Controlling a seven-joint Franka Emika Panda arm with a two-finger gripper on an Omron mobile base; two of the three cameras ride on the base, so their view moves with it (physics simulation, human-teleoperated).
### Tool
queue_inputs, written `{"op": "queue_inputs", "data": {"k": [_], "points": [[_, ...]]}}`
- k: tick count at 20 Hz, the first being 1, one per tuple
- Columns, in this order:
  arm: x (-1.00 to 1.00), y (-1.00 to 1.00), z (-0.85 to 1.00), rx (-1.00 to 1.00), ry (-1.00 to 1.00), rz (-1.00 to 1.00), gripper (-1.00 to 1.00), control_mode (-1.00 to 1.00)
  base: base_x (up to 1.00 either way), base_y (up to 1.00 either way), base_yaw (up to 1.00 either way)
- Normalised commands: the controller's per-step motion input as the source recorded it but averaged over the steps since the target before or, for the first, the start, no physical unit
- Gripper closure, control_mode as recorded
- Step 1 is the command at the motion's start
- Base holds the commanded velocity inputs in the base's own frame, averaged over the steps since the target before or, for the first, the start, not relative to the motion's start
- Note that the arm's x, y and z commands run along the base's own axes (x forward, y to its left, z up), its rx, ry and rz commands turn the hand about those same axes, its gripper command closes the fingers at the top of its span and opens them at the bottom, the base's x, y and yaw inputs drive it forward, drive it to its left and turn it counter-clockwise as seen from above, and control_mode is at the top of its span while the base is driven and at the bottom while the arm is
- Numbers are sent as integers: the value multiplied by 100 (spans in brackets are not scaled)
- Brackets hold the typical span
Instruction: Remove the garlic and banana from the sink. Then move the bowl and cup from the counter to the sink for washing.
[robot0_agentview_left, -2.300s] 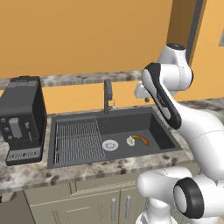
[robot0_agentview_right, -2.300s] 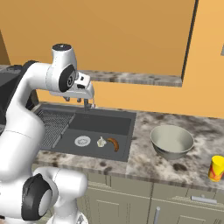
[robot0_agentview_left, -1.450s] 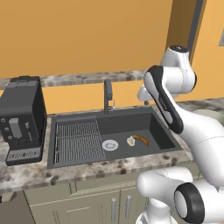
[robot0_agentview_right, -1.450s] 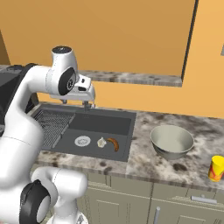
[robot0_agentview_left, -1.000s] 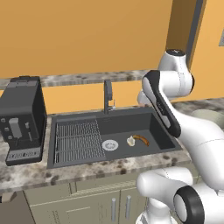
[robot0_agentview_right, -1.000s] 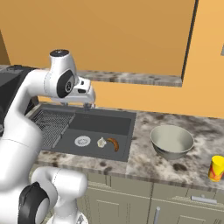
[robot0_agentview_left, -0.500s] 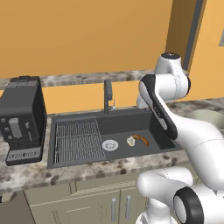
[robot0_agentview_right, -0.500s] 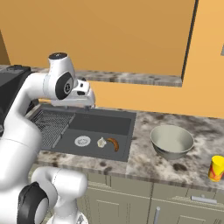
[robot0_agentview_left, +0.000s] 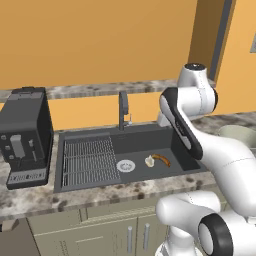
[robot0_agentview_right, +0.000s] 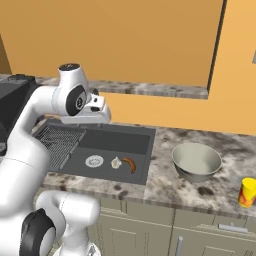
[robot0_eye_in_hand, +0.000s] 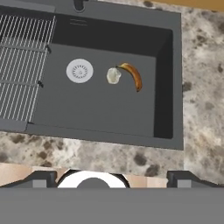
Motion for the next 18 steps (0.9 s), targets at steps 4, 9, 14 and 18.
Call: {"op": "queue_inputs", "data": {"k": [4, 9, 14, 18], "points": [[2, -2, -12, 0, 8, 0, -100, -100, 0, 0, 0], [0, -9, -13, 4, 1, 0, -100, -100, 0, 0, 0], [0, -11, -13, 1, 0, 1, -100, -100, 0, 0, 0], [0, -5, -7, 0, 4, 3, -100, -100, 0, 0, 0]]}}
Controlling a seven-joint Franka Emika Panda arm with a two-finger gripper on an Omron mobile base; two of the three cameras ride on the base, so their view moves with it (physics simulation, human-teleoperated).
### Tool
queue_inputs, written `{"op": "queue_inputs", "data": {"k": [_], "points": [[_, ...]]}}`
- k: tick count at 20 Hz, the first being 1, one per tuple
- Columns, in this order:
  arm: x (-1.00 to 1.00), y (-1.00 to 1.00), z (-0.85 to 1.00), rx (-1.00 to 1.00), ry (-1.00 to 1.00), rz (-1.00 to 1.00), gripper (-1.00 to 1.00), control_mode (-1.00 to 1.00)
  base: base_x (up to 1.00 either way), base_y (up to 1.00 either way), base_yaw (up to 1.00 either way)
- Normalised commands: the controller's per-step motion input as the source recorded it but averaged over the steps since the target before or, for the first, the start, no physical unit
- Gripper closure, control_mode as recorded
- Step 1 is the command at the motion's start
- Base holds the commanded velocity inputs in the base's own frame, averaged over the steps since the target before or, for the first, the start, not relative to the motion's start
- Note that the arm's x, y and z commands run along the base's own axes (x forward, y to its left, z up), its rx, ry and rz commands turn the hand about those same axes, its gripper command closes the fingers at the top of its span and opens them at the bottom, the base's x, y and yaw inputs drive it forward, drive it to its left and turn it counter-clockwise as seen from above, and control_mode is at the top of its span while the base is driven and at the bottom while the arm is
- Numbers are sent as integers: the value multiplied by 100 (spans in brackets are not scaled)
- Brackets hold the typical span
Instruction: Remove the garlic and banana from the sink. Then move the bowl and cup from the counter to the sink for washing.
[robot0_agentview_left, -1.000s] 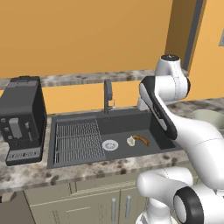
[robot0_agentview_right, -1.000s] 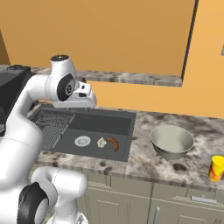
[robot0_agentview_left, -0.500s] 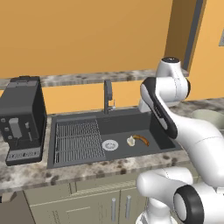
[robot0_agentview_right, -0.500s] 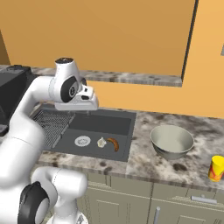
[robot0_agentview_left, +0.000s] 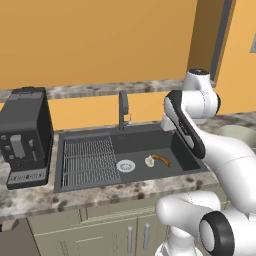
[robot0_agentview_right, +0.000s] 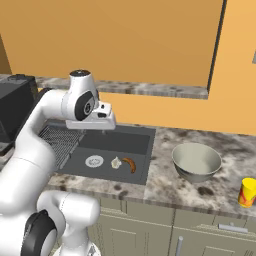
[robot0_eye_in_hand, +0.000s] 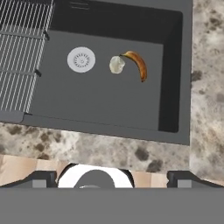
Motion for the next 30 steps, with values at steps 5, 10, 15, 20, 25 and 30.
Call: {"op": "queue_inputs", "data": {"k": [5, 10, 15, 20, 25, 30], "points": [[0, -5, -11, 0, 10, 3, -100, -100, 0, 0, 0], [0, -8, -15, 0, 0, 1, -100, -100, 0, 0, 0], [0, -6, -14, 0, 0, 1, -100, -100, 0, 0, 0], [0, 0, -16, 0, 0, 0, -100, -100, 0, 0, 0], [0, 0, -17, 1, 0, 0, -100, -100, 0, 0, 0], [1, 0, -15, 0, -3, 0, -100, -100, 0, 0, 0]]}}
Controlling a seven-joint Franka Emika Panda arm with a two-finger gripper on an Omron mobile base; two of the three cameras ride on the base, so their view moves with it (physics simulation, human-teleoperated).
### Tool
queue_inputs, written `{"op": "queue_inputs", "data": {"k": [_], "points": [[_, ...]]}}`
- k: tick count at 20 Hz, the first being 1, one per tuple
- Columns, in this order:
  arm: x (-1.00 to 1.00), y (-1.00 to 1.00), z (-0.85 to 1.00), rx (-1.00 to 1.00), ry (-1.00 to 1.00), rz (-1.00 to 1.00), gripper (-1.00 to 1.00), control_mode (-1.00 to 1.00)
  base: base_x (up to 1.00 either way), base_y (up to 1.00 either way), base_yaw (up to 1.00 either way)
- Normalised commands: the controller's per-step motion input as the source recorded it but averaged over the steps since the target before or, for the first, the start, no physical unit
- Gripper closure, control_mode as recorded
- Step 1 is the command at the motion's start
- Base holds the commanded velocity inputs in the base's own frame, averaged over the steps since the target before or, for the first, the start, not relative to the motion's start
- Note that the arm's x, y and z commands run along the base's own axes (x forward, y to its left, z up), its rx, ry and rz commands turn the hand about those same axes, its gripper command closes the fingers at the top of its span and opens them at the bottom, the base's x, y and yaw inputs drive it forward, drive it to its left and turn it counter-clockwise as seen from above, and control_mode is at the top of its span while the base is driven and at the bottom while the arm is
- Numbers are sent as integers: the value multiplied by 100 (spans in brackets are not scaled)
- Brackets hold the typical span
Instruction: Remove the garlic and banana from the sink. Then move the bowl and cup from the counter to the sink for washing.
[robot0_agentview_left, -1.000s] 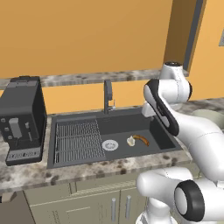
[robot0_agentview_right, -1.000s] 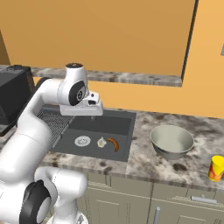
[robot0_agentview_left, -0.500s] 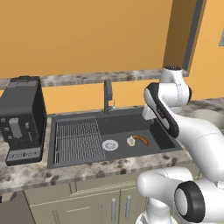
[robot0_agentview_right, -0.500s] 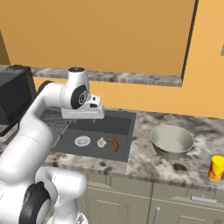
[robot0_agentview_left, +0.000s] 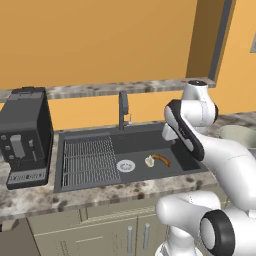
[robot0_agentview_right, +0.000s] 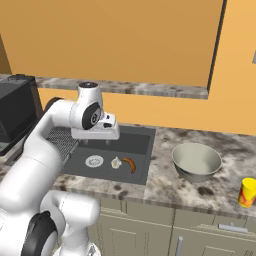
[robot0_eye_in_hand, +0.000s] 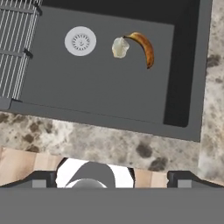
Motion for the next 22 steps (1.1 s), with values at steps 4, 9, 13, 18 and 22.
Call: {"op": "queue_inputs", "data": {"k": [4, 9, 13, 18, 22], "points": [[2, 0, -12, 0, -8, 0, -100, -100, 0, 0, 0], [4, 0, -10, 0, -7, 2, -100, -100, 0, 0, 0], [5, 0, -12, 0, -2, 7, -100, -100, 0, 0, 0], [12, 0, -13, -1, 0, 7, -100, -100, 0, 0, 0], [14, 0, -15, -2, 0, 7, -100, -100, 0, 0, 0]]}}
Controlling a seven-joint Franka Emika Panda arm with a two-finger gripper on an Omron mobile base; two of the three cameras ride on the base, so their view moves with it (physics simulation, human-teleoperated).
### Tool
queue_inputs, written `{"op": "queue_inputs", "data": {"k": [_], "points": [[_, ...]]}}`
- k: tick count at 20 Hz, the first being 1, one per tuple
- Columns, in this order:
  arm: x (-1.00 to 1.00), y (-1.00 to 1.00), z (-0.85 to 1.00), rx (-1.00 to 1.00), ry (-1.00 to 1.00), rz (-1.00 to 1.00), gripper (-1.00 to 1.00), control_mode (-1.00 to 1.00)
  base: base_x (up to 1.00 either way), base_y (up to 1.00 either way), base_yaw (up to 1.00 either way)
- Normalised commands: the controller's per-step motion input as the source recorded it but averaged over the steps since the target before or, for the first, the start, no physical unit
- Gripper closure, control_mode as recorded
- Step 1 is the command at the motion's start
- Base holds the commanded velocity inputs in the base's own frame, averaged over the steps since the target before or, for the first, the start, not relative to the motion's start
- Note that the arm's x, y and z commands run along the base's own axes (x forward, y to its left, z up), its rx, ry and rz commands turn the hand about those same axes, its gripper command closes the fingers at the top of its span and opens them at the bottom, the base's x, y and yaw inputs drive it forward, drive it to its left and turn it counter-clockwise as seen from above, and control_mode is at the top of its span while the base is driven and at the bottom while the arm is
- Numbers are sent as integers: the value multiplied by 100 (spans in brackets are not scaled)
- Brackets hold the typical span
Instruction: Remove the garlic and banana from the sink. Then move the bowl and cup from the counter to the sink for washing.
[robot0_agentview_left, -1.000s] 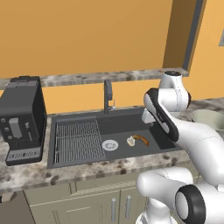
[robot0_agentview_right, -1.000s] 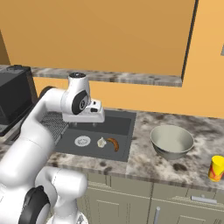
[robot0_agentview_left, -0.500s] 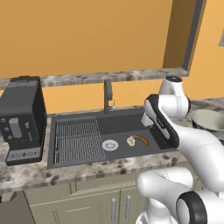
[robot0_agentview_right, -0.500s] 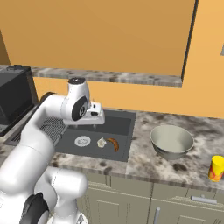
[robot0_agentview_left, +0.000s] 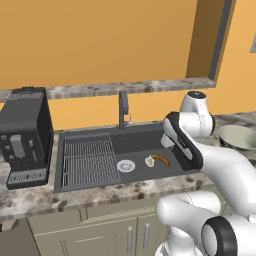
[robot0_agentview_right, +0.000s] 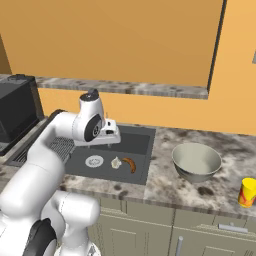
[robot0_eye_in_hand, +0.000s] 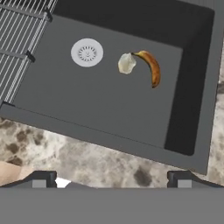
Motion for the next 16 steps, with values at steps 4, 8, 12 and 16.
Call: {"op": "queue_inputs", "data": {"k": [4, 8, 12, 16], "points": [[17, 0, -16, -2, 0, 4, -100, -100, 0, 0, 0], [19, 0, -16, 0, 4, 1, -100, -100, 0, 0, 0], [18, 0, -18, 0, 3, 0, -100, -100, 0, 0, 0], [14, 1, -17, 0, 1, 0, -100, -100, 0, 0, 0]]}}
